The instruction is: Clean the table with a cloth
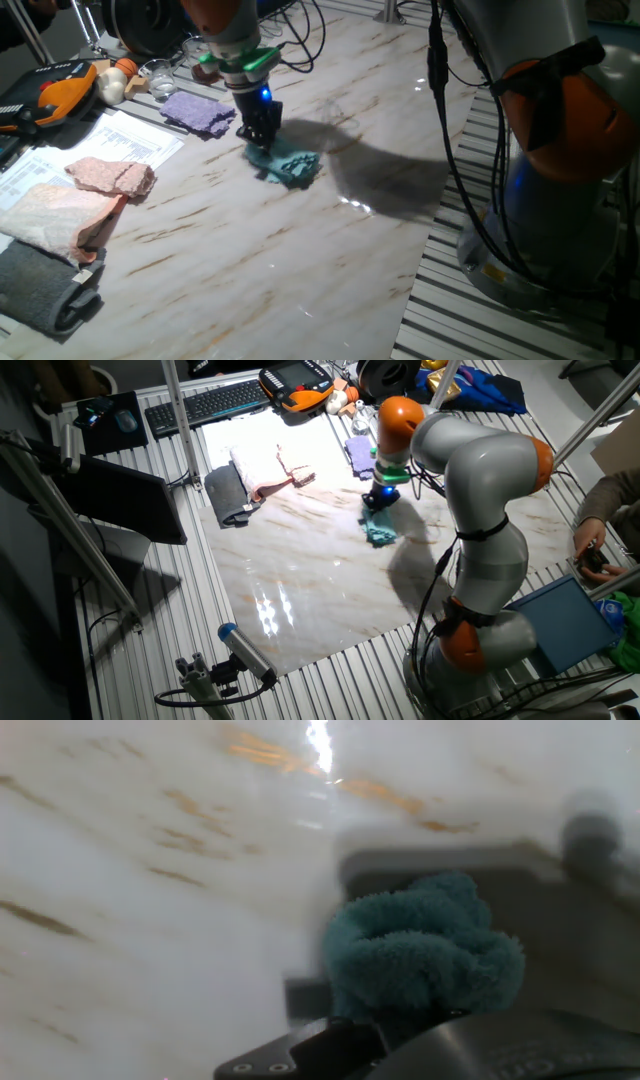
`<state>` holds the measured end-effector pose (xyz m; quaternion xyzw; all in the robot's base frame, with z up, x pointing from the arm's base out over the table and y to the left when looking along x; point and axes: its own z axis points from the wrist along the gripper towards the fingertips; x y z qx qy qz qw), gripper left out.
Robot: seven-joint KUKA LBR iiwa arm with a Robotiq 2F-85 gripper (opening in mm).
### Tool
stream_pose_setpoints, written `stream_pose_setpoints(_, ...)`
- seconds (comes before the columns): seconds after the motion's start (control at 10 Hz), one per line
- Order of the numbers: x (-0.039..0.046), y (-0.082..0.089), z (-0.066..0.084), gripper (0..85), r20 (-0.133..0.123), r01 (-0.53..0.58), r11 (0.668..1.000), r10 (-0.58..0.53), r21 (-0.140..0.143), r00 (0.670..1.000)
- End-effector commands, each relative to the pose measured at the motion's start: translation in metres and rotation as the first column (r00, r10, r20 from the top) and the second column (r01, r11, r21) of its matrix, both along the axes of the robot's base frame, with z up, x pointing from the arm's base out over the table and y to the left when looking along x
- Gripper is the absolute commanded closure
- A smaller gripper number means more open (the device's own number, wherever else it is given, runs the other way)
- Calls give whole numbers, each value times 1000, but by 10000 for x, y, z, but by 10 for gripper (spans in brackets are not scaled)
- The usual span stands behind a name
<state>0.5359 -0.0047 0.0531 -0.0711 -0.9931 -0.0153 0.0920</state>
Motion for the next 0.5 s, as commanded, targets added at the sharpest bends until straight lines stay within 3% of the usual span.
stream_pose_setpoints(0.0, -1, 137, 40, 850, -10, 25, 1000, -25, 12, 1000)
stream_pose_setpoints(0.1, 1, 210, 80, 850, -20, 42, 999, -42, 12, 999)
stream_pose_setpoints(0.2, 0, 286, 124, 680, -20, 65, 998, -65, -8, 998)
stream_pose_setpoints(0.3, -5, 361, 168, 340, -14, 91, 996, -91, -26, 996)
stream_pose_setpoints(0.4, -16, 440, 222, 170, 6, 117, 992, -117, -43, 993)
